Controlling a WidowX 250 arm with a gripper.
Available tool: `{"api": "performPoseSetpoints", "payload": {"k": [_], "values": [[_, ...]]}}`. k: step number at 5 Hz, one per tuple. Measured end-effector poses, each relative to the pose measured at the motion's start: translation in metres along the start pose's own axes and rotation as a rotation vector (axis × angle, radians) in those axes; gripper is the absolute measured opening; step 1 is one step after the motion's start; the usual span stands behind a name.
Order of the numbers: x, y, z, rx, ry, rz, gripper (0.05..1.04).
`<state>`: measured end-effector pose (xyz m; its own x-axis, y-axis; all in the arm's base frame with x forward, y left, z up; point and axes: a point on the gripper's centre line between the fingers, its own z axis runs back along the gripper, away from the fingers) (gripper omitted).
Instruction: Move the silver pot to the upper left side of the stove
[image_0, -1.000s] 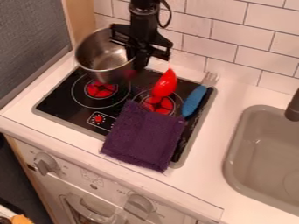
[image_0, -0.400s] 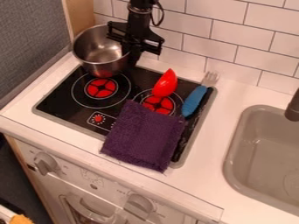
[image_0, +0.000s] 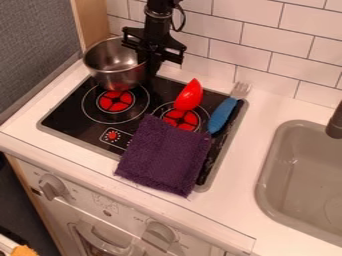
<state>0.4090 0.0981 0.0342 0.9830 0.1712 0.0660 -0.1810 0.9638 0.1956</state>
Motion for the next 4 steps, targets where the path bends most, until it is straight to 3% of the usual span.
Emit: {"api": "performPoseSetpoints", "payload": {"k": [1, 2, 3, 4], "values": [[-0.004, -0.003, -0.006, -0.038, -0.007, -0.014, 0.583], [-0.004, 0.003, 0.018, -0.073, -0.083, -0.025, 0.891], [-0.006, 0.006, 0.034, -0.104, -0.113, -0.039, 1.009], [-0.008, 0.006, 0.044, -0.121, -0.119, -0.057, 1.005]]}}
